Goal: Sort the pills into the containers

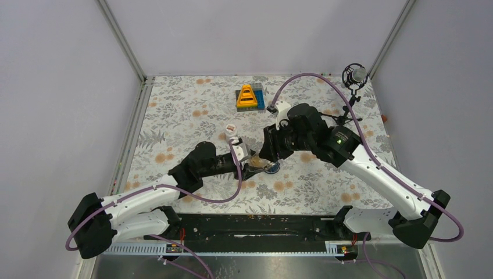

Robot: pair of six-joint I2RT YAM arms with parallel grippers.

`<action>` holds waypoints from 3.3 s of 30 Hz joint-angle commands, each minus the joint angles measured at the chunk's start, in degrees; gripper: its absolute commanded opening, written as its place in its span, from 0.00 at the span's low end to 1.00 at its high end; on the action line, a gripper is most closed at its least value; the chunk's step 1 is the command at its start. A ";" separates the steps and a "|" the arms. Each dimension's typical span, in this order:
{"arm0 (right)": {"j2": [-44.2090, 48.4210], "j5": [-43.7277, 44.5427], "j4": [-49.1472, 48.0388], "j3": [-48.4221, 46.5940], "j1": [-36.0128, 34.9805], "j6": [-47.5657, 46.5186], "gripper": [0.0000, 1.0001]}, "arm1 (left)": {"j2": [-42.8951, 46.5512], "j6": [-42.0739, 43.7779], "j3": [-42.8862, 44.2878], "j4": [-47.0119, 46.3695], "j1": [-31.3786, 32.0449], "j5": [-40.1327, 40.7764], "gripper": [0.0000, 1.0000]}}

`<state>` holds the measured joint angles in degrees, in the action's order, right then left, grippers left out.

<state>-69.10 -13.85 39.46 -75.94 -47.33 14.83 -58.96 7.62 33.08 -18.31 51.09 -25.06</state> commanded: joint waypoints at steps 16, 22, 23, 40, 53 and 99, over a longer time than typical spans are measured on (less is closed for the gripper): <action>3.36 7.39 -10.86 3.84 -3.06 12.32 0.93 | 0.96 -1.12 2.70 -8.27 0.51 4.56 0.00; 0.98 5.16 -9.08 4.65 -3.12 11.28 0.85 | -0.54 -2.77 3.71 -9.21 0.50 5.97 0.00; 0.57 5.37 -8.94 4.77 -3.12 11.33 0.80 | -0.66 -2.90 3.66 -9.61 0.50 6.11 0.00; -12.97 17.05 -23.05 2.78 -3.12 6.96 0.34 | 10.78 -13.95 -4.37 -0.26 0.45 50.95 0.99; -38.72 25.41 -34.95 -4.86 -7.44 -1.12 0.33 | 22.31 -38.77 -1.07 33.64 0.00 89.32 0.99; -4.38 20.52 -12.46 17.15 10.95 3.28 0.57 | -8.68 -63.35 -10.15 -6.36 0.25 30.16 0.61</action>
<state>-73.25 12.21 28.25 -58.98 -38.02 17.80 -62.89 -49.47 22.46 -11.60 50.76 11.79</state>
